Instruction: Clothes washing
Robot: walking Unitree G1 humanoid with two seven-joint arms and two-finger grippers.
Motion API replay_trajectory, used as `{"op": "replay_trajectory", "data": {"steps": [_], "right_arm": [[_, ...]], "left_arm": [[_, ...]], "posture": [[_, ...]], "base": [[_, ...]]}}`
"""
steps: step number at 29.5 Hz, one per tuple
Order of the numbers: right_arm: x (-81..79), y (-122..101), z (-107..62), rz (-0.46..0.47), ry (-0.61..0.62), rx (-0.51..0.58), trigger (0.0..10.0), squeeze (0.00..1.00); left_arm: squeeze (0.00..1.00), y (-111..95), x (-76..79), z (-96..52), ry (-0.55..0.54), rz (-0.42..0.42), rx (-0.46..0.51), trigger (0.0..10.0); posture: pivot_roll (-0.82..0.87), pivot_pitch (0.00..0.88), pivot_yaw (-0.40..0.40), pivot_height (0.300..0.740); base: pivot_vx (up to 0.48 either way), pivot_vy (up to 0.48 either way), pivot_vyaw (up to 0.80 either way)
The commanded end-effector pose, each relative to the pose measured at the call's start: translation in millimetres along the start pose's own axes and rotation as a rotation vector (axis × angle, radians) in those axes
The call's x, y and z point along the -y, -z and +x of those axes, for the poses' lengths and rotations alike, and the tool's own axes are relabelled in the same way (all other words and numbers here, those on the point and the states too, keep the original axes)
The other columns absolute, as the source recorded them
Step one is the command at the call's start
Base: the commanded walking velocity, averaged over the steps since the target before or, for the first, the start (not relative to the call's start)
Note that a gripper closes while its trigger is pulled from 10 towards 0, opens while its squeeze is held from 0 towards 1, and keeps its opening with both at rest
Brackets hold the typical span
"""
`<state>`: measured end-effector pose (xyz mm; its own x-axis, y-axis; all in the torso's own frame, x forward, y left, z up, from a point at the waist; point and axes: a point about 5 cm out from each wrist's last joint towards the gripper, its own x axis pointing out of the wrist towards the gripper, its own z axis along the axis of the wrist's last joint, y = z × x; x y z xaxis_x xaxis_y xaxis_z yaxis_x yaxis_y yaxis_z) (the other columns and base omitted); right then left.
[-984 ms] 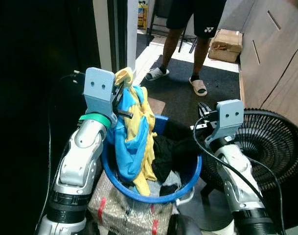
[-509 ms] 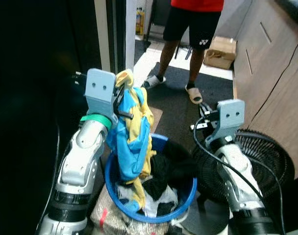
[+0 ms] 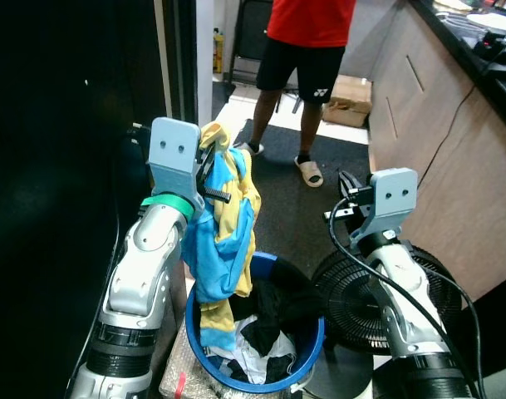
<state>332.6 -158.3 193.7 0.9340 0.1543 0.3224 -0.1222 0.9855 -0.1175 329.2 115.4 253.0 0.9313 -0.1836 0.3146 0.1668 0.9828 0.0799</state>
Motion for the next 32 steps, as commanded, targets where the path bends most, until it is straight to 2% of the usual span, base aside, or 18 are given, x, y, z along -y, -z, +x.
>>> {"op": "replay_trajectory", "data": {"steps": [1,13,21,28,32], "right_arm": [[2.0,3.1,-0.3,-0.001,0.010,-0.014,10.0,0.00],[4.0,4.7,1.1,-0.020,0.034,-0.026,10.0,0.00],[4.0,6.6,0.6,-0.015,0.033,-0.036,10.0,0.00],[3.7,6.8,0.7,-0.010,0.036,-0.037,10.0,0.00],[3.6,7.3,0.8,0.001,0.041,-0.039,10.0,0.00]], "left_arm": [[0.00,-4.7,-0.6,1.6,-0.003,0.003,0.028,10.0],[0.00,-2.4,1.3,2.3,0.001,0.004,0.020,10.0],[0.00,-0.9,2.5,2.5,0.002,0.001,0.014,10.0],[0.00,-0.7,1.9,2.7,0.001,0.003,0.011,10.0],[0.00,-0.6,1.8,2.7,0.001,0.003,0.011,10.0]], "posture": [[0.07,0.000,-0.043,0.735],[0.07,0.000,-0.042,0.740],[0.07,0.000,-0.040,0.740],[0.07,0.000,-0.038,0.740],[0.07,0.000,-0.038,0.740]], "base": [[0.000,0.000,0.00],[0.000,0.000,0.00],[0.000,0.000,-0.46],[0.000,0.000,0.00],[0.000,0.000,-0.80]]}}
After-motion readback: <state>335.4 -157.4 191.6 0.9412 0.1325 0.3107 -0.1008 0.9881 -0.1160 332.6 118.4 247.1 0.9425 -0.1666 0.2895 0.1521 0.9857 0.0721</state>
